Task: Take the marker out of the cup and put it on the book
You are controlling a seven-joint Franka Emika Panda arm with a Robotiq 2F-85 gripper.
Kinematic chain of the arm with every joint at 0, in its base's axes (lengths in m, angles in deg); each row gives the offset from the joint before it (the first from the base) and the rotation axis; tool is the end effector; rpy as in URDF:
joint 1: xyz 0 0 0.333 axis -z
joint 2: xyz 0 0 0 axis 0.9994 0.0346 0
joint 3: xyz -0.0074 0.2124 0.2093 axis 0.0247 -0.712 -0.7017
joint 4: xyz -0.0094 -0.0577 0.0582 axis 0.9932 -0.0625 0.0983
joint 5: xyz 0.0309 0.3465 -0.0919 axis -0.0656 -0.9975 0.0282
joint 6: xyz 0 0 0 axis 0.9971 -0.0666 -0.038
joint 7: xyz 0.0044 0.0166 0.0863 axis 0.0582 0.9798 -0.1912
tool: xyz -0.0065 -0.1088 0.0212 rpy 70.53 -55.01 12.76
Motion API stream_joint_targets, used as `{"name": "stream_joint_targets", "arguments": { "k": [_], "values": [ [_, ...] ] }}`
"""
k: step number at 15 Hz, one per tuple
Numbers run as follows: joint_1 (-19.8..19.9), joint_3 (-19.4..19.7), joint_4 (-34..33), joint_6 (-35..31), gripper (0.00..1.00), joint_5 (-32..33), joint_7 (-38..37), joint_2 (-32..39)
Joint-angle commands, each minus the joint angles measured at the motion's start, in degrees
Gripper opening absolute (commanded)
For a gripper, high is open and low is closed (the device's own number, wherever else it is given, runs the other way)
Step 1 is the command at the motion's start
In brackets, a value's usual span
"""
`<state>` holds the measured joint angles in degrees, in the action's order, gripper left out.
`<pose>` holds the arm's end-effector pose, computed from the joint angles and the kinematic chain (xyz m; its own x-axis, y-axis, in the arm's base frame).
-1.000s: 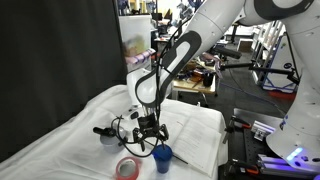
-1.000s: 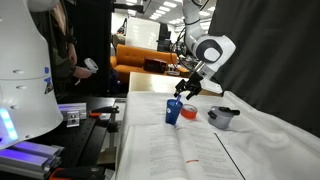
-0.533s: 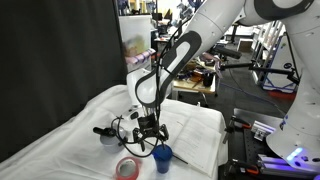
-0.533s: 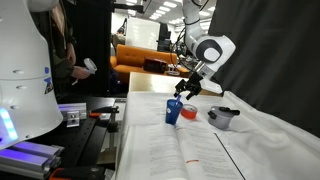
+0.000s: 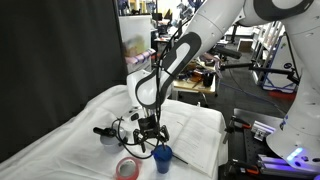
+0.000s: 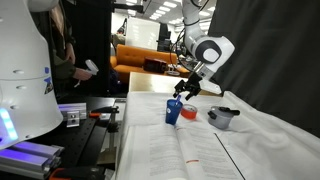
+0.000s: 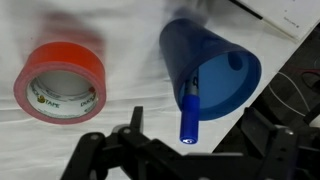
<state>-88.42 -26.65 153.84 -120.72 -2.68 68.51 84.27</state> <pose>0.5429 0.1901 0.1574 -0.2607 0.9023 0.3433 0.9112 0.3475 -0.2215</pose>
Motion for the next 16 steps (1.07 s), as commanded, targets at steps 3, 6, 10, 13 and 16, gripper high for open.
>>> {"name": "stream_joint_targets", "arguments": {
  "k": [3,6,10,13,16],
  "values": [
    [-0.3,0.4,-0.7,-0.7,1.00,0.5,0.8,1.3],
    [-0.2,0.3,-1.2,-1.4,1.00,0.4,1.5,1.8],
    [-0.1,-0.1,-2.4,-2.3,1.00,0.1,2.4,2.3],
    [-0.1,-0.6,-2.6,-1.6,1.00,-0.3,2.3,2.3],
    [-0.5,-0.1,-2.0,-1.2,1.00,0.0,0.9,1.8]
  ]
}}
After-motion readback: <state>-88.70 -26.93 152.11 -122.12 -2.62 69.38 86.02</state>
